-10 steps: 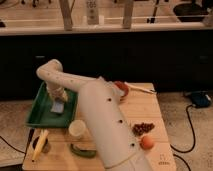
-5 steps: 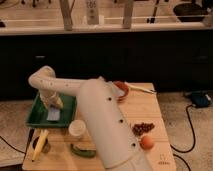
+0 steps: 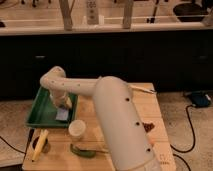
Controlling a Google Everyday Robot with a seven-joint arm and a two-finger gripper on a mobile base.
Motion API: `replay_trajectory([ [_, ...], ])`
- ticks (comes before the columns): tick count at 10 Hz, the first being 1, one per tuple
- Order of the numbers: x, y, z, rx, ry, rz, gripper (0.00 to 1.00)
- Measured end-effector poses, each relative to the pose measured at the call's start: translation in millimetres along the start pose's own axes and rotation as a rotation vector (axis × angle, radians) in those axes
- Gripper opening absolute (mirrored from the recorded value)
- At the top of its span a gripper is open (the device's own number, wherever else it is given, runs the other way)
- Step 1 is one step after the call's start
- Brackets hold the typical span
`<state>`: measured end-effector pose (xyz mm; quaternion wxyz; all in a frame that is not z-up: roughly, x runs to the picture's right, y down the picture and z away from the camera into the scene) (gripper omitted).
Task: Wipe tray with sponge
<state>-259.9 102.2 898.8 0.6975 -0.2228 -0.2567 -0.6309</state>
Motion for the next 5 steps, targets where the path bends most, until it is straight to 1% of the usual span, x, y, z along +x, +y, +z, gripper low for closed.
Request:
replay_trajectory([
  [1, 12, -3, 1, -0.002, 0.004, 0.006, 0.02],
  [2, 17, -9, 2, -0.007, 0.002, 0.002, 0.02],
  [3, 19, -19, 3, -0.007, 0.000, -0.010, 0.02],
  [5, 18, -46, 7, -0.003, -0.010, -0.052, 0.02],
])
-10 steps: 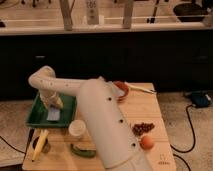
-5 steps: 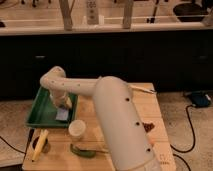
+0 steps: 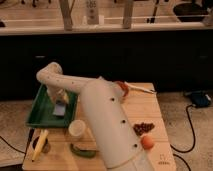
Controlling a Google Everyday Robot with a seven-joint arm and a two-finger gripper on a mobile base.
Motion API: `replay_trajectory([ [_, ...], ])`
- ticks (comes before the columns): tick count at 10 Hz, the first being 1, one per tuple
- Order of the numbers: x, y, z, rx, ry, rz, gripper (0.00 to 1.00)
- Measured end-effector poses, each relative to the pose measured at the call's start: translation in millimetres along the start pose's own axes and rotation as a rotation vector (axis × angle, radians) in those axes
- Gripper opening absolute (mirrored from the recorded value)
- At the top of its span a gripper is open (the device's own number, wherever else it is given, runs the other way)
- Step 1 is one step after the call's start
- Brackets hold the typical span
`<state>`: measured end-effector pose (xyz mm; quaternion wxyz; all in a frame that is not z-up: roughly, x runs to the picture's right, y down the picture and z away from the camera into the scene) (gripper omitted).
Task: Wipe tray with sponge
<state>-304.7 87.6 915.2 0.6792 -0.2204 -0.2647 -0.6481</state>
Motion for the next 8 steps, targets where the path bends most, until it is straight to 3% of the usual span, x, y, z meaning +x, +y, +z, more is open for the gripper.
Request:
replay_trajectory([
  [1, -5, -17, 1, 0.006, -0.006, -0.040, 0.02],
  [4, -37, -26, 2, 0.016, -0.021, -0.117, 0.02],
  [6, -45, -18, 4, 0.014, -0.025, -0.106, 0.02],
  [8, -45, 12, 6, 0.007, -0.021, -0.055, 0.02],
])
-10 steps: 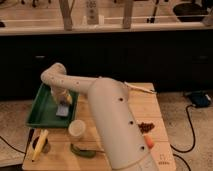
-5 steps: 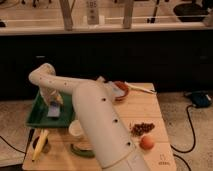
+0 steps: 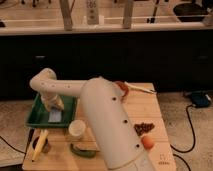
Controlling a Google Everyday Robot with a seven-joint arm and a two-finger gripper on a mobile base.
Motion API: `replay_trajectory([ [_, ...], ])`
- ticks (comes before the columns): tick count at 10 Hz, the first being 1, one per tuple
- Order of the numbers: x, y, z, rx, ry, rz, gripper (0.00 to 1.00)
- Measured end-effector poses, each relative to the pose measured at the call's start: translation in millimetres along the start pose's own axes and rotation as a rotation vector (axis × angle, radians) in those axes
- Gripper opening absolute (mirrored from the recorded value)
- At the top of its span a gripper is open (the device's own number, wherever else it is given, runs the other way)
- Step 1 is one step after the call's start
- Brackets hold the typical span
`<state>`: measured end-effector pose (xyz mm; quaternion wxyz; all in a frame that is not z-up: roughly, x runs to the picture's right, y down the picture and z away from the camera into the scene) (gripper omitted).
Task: Wipe tray with sponge
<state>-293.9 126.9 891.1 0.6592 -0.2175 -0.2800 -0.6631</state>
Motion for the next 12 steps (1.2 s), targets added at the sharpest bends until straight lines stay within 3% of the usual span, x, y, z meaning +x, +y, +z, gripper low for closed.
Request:
replay_trajectory([
  [3, 18, 46, -4, -0.007, 0.018, 0.093, 0.02],
  [6, 48, 49, -7, -0.010, 0.024, 0.110, 0.02],
  [9, 59, 8, -5, -0.004, 0.011, 0.069, 0.02],
  [12, 44, -31, -2, 0.008, -0.010, -0.028, 0.02],
])
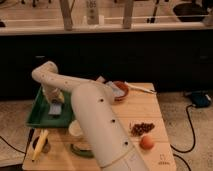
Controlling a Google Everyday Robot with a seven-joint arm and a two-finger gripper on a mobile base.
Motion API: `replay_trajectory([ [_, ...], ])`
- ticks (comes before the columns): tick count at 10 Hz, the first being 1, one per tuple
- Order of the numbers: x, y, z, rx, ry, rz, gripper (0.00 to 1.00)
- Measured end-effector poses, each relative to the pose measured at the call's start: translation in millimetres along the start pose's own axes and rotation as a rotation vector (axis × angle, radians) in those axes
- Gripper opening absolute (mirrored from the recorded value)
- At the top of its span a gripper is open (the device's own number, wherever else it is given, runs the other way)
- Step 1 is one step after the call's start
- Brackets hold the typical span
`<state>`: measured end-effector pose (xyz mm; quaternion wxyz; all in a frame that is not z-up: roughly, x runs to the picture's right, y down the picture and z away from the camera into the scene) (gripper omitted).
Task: Wipe tray with sponge
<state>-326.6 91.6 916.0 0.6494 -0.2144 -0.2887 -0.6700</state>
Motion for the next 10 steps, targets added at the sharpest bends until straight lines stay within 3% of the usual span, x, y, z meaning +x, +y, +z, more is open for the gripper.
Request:
replay_trajectory([
  [3, -28, 0, 3, 0.007, -0.015, -0.041, 0.02],
  [6, -44, 42, 11, -0.009, -0.028, -0.006, 0.02],
  [8, -37, 72, 9, -0.011, -0.018, 0.060, 0.02],
  [10, -18, 78, 4, -0.006, -0.004, 0.095, 0.02],
])
